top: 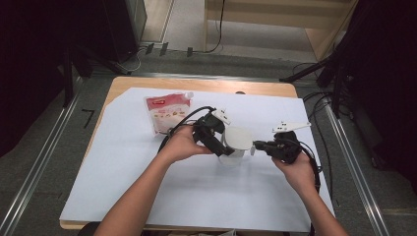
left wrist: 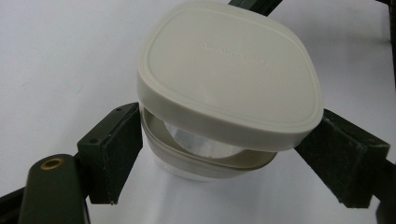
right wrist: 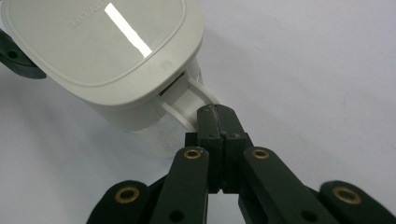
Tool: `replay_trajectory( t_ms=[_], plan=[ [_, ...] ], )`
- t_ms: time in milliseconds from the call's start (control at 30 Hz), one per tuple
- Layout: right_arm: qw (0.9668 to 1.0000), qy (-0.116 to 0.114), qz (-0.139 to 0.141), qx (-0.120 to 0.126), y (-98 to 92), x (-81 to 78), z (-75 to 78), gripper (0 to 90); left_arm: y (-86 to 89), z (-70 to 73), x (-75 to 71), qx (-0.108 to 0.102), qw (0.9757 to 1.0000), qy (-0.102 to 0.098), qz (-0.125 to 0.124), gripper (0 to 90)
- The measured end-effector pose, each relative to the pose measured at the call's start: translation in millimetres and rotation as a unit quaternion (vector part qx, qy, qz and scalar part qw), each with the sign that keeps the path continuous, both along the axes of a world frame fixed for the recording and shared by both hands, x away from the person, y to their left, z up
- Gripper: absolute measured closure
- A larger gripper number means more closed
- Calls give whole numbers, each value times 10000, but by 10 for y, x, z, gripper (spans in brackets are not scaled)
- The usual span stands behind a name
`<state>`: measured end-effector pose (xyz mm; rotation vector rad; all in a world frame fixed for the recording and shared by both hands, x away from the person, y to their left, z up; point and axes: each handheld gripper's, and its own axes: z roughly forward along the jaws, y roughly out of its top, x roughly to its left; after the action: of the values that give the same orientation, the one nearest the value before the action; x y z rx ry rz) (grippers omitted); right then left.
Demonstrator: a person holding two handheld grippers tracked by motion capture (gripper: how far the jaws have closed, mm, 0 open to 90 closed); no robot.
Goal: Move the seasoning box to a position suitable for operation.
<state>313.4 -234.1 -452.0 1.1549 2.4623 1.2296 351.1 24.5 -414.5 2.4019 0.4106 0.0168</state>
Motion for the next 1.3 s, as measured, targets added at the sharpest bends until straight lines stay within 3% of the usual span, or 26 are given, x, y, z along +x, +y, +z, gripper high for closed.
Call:
replay_trajectory(
  t_ms=[67, 333, 367, 400, 467, 500, 567, 700, 933, 967, 1200, 1233, 1300],
  plan=[
    [10000, -1, -6, 6, -5, 4, -3, 900, 26, 65, -8, -169, 9998, -38, -39, 194],
    [10000, -11, -2, 15, -9, 3, -3, 900, 53, 100, -29, -104, 9997, -142, -151, 257],
    [10000, -9, 3, 19, -10, 3, -3, 900, 58, 110, -26, -184, 9994, 21, -292, 306],
    [10000, -4, 10, 26, -12, 5, -3, 900, 58, 110, -26, -184, 9994, 21, -292, 391],
    [10000, -7, 4, 21, -10, 3, -3, 900, 37, 106, -37, -210, 9993, 13, -320, 401],
    [10000, -7, 5, 20, -10, 1, -2, 900, 29, 106, -36, -113, 9993, 0, -360, 415],
    [10000, -7, 17, 34, -14, -1, -1, 900, 30, 96, -27, -178, 9989, 133, -414, 451],
    [10000, 24, 12, 70, -22, -6, 1, 900, 36, 109, -33, -349, 9977, 257, -524, 578],
    [10000, 37, 11, 79, -28, -8, -3, 900, 23, 137, -37, -415, 9960, 372, -694, 733],
    [9999, 68, 13, 107, -31, -7, -5, 900, 19, 144, -38, -430, 9958, 380, -712, 789],
    [9999, 75, 22, 107, -30, -8, -7, 900, -36, 197, -38, -390, 9947, 623, -721, 869],
    [9999, 93, 40, 137, -31, -8, -9, 900, -63, 210, -26, -346, 9957, 580, -639, 900],
    [9998, 115, 43, 158, -27, -10, -10, 900, -79, 216, 2, -312, 9955, 689, -566, 900]
  ],
)
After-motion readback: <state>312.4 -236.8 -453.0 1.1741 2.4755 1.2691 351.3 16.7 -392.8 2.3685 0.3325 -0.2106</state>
